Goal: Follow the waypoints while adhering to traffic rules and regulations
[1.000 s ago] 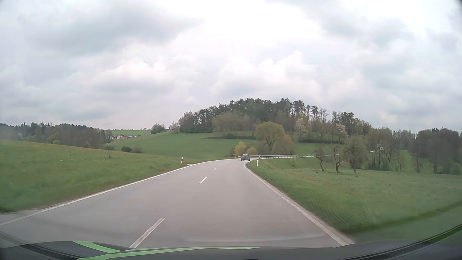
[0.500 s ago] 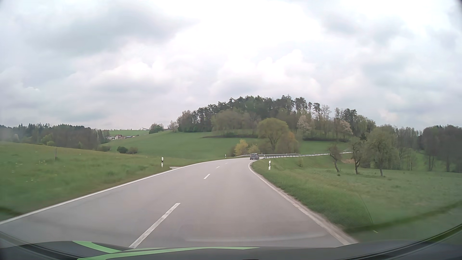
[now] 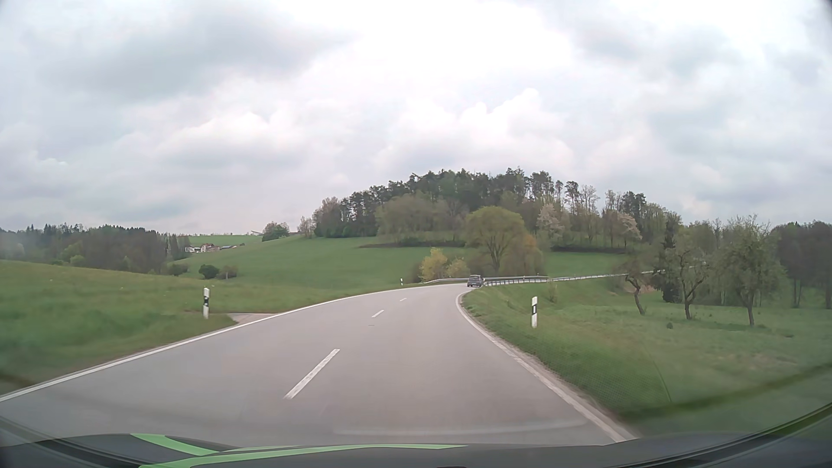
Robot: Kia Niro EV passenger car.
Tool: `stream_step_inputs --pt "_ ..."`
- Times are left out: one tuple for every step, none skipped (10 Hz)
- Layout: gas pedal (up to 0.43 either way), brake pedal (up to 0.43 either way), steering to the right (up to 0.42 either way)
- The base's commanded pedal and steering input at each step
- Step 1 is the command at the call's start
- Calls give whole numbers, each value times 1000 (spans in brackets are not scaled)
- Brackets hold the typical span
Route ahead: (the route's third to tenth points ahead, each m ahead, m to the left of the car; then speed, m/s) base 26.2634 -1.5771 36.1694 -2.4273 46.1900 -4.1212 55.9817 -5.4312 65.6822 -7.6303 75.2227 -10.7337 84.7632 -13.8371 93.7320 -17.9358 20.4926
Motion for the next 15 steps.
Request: stream_step_inputs --pt "118 0 6" --pt "118 0 7" --pt "118 0 8" --pt "118 0 9" --pt "118 0 11" --pt "118 0 12" --pt "118 0 14" --pt "118 0 16" --pt "110 0 16" --pt "110 0 16" --pt "110 0 17" --pt "110 0 18" --pt "110 0 19" --pt "110 0 19" --pt "110 0 20"
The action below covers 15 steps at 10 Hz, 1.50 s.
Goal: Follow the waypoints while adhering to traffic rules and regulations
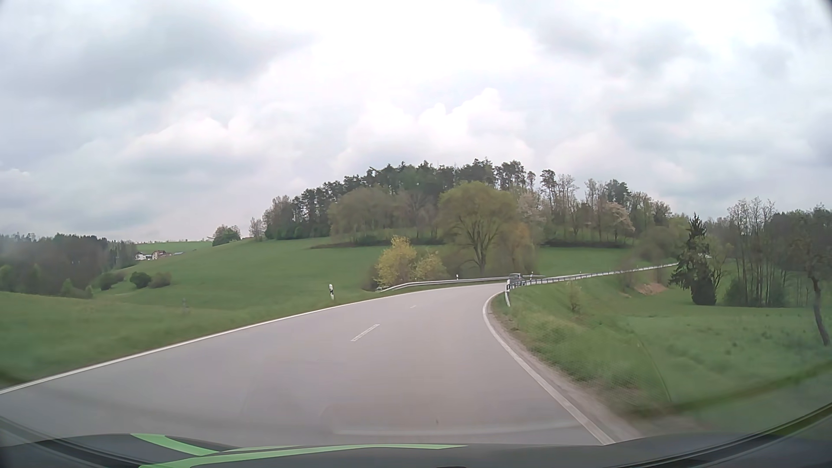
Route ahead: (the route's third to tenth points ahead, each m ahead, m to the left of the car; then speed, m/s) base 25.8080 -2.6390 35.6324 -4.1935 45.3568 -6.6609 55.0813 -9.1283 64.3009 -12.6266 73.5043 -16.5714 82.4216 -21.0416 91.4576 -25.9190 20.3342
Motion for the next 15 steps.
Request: stream_step_inputs --pt "110 0 21" --pt "110 0 22" --pt "110 0 25" --pt "110 0 28" --pt "110 0 30" --pt "110 0 31" --pt "110 0 33" --pt "110 0 35" --pt "110 0 35" --pt "110 0 35" --pt "110 0 35" --pt "110 0 37" --pt "110 0 38" --pt "110 0 37" --pt "110 0 37"
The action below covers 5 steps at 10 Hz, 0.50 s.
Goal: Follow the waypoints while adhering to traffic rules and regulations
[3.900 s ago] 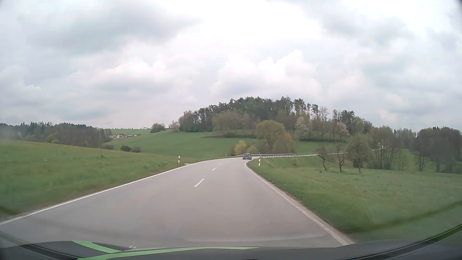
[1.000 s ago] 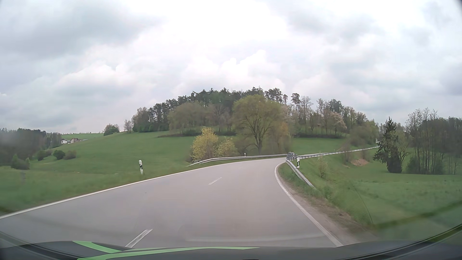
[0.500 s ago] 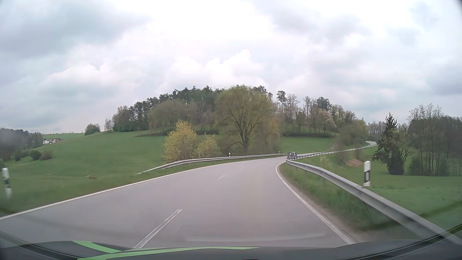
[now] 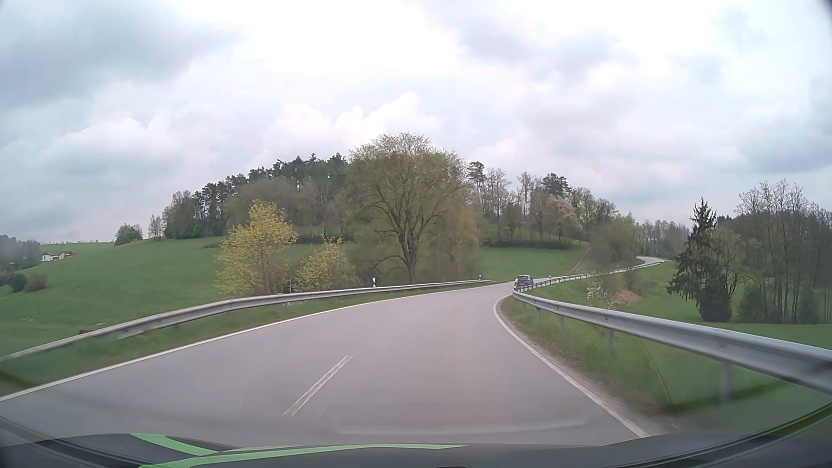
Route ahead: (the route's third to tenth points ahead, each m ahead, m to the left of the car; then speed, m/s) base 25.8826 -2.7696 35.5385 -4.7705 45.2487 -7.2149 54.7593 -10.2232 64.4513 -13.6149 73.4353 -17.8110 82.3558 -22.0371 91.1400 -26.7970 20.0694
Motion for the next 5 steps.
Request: stream_step_inputs --pt "110 0 36" --pt "110 0 35" --pt "110 0 35" --pt "110 0 34" --pt "110 0 34"
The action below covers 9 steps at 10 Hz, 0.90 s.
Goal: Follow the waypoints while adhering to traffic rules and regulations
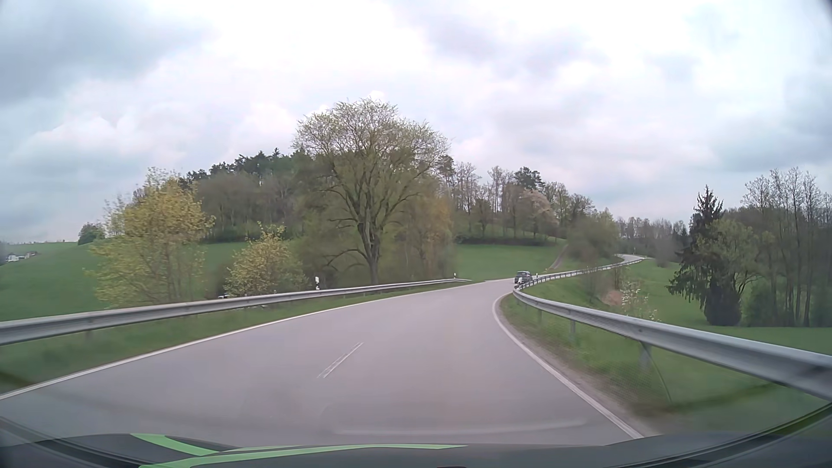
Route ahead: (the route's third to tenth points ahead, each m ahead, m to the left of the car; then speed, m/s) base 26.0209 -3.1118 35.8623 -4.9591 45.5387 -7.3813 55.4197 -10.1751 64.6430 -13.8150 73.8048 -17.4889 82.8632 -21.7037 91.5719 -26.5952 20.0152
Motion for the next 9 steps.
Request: stream_step_inputs --pt "110 0 34" --pt "110 0 34" --pt "110 0 34" --pt "118 0 34" --pt "118 0 34" --pt "118 0 34" --pt "118 0 34" --pt "118 0 34" --pt "118 0 34"
